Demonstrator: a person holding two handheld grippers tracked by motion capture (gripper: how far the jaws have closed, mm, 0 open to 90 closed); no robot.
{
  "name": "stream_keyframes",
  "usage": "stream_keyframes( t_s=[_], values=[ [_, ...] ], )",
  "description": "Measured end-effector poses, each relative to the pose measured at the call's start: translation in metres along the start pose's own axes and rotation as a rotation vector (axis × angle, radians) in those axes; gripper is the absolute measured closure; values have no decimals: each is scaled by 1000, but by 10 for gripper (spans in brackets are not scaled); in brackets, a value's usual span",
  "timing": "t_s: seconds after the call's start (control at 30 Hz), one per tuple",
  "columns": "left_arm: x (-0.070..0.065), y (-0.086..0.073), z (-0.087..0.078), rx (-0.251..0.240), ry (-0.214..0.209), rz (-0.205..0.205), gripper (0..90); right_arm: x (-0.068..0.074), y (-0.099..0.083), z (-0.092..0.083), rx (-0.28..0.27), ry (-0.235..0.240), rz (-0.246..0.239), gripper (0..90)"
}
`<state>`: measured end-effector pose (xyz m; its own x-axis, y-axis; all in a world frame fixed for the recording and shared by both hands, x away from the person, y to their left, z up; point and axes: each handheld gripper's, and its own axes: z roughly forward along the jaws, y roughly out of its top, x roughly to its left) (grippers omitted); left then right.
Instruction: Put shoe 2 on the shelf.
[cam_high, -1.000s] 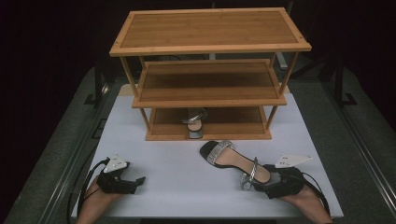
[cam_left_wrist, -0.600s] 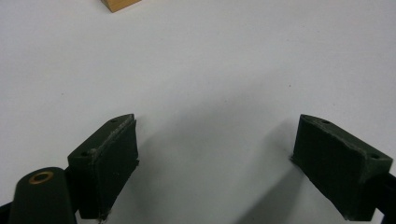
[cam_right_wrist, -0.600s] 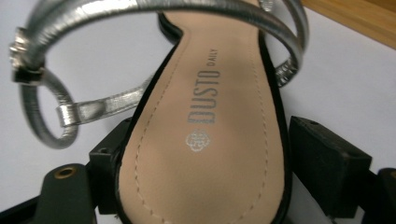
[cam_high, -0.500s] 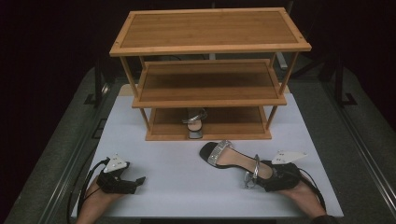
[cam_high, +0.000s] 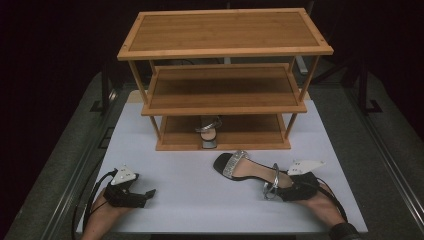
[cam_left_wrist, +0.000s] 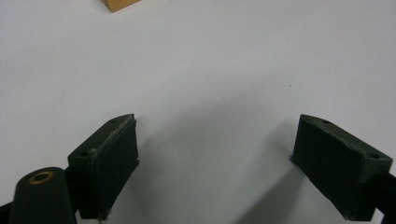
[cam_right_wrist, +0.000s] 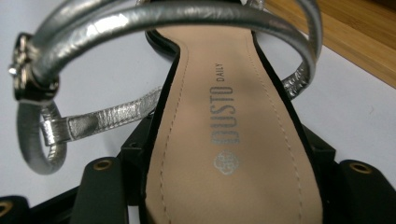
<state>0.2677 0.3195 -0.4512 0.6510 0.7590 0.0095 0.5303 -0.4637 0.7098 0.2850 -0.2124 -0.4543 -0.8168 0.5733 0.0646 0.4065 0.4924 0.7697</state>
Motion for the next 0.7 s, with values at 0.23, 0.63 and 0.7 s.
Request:
stream_keyframes(
  t_s=[0.23,0.63,0.7],
  values=[
    [0,0,0,0,-1,0,131,2,6,-5,-23,-2,3,386],
    [0,0,0,-1,0,-1,131,3,17,-20,-57,-20,3,389],
    [0,0,0,-1,0,0,131,2,18,-22,-62,-33,3,389]
  ],
)
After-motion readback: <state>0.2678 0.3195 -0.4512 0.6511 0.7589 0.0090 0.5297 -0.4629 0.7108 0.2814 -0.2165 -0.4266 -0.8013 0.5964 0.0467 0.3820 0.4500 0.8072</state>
